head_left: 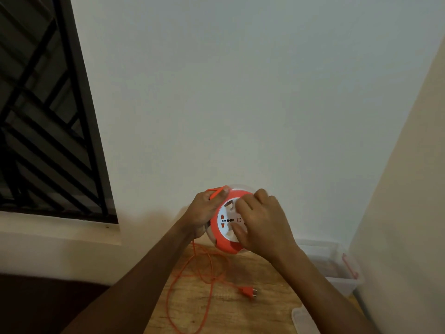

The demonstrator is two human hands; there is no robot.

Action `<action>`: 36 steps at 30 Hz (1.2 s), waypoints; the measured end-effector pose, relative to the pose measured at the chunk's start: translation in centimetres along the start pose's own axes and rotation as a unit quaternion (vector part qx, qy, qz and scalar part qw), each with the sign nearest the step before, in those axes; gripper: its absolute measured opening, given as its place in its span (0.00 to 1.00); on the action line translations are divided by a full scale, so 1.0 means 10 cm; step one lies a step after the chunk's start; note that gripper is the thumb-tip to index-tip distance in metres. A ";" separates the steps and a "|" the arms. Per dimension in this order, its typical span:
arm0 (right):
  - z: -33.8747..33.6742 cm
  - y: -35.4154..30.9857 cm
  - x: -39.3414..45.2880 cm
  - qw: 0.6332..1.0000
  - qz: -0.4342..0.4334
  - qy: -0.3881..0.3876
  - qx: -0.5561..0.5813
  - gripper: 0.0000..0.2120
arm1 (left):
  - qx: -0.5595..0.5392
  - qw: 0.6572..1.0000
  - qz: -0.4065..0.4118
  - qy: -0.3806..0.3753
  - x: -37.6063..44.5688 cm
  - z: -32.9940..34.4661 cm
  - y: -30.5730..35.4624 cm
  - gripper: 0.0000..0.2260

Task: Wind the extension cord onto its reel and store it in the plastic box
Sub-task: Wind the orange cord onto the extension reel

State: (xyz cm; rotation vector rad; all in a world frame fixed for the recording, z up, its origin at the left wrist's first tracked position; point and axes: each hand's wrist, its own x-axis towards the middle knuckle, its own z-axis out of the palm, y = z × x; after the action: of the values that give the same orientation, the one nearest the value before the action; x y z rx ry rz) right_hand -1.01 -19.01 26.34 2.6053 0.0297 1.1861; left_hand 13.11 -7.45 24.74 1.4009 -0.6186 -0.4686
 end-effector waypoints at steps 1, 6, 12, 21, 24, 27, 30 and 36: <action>0.00 -0.01 -0.01 0.999 -0.034 -0.028 0.005 0.19 | 0.002 1.000 0.000 -0.003 0.00 0.00 0.00 0.22; 0.05 -0.04 0.00 0.995 -0.071 -0.055 -0.038 0.23 | 0.000 1.000 0.002 -0.018 -0.02 0.05 0.03 0.22; 0.09 0.06 0.16 0.997 0.049 -0.015 -0.049 0.22 | -0.012 1.000 0.000 -0.023 -0.01 0.06 -0.02 0.22; 0.17 0.02 0.20 0.989 0.143 -0.034 -0.025 0.11 | -0.004 1.000 0.010 0.014 0.05 0.09 -0.02 0.18; 0.16 0.01 0.17 0.992 0.124 -0.010 -0.019 0.11 | 0.000 1.000 0.006 0.014 0.05 0.09 -0.04 0.20; 0.15 0.04 0.12 0.998 0.062 0.019 0.025 0.13 | 0.000 1.000 0.006 0.009 0.06 0.05 -0.07 0.20; 0.15 0.03 0.07 0.998 -0.005 -0.050 0.022 0.19 | -0.001 1.000 0.014 0.005 0.07 0.02 -0.07 0.22; 0.22 0.01 0.05 0.998 -0.016 -0.059 -0.026 0.21 | -0.001 1.000 0.007 -0.010 0.10 0.05 -0.06 0.21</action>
State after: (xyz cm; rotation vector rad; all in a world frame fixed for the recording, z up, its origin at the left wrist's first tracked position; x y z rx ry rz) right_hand 0.90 -19.60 25.35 2.6137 0.0168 1.0081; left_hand 13.56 -8.52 24.28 1.3906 -0.6433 -0.4714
